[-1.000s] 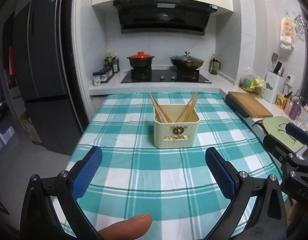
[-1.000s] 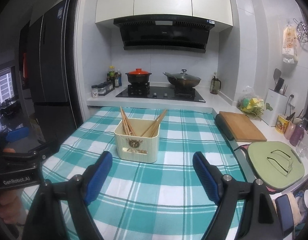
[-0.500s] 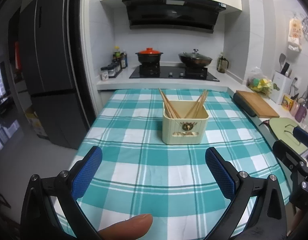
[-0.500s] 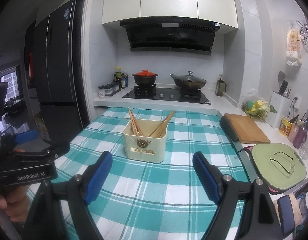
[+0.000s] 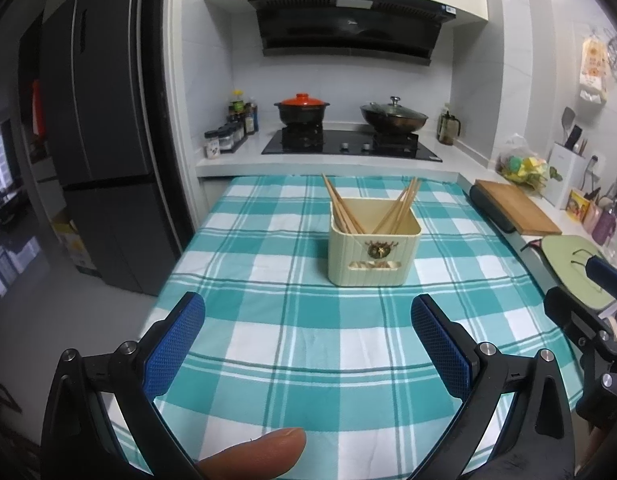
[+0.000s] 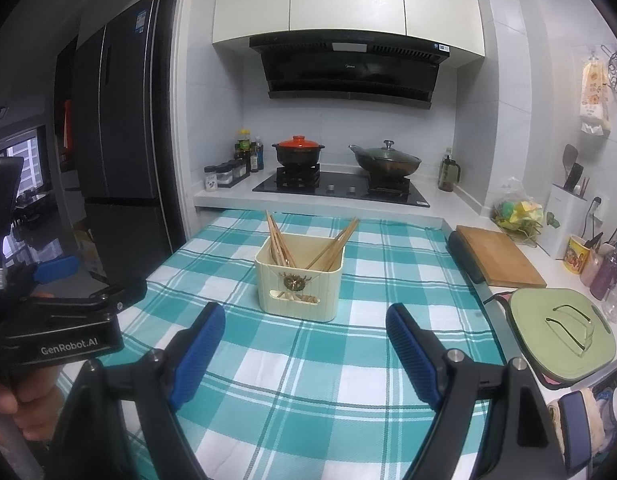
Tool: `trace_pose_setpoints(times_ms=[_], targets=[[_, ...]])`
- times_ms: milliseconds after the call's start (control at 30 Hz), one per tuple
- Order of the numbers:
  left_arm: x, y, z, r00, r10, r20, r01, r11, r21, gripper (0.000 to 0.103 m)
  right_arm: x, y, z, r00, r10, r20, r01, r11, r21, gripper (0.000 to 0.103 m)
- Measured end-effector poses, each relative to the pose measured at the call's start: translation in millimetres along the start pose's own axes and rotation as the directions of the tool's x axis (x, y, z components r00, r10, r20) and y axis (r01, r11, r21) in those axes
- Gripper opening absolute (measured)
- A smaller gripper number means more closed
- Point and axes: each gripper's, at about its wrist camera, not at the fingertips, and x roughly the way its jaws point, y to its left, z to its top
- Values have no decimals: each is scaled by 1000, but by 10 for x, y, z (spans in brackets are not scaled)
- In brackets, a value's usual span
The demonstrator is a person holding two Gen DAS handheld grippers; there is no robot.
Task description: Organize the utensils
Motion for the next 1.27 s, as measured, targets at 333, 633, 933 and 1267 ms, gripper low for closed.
trace_pose_setpoints(times_ms=[333,633,933,1267], targets=[[0,7,2,1000,3,0,-3,1000,-2,103,4,28,5,1000,13,-4,-13,1000,-2,84],[6,5,11,1000,3,-2,-3,1000,0,103,10,54,2,1000,16,-2,-16,1000,-5,84],[24,18,2,1000,4,-4,-4,1000,1,103,26,84,-17,1000,22,-6,-22,1000,-10,84],[44,-8,-45,1000,-7,14,7,1000,14,103,82,81,-48,999,25,-22,-25,1000,-4,84]])
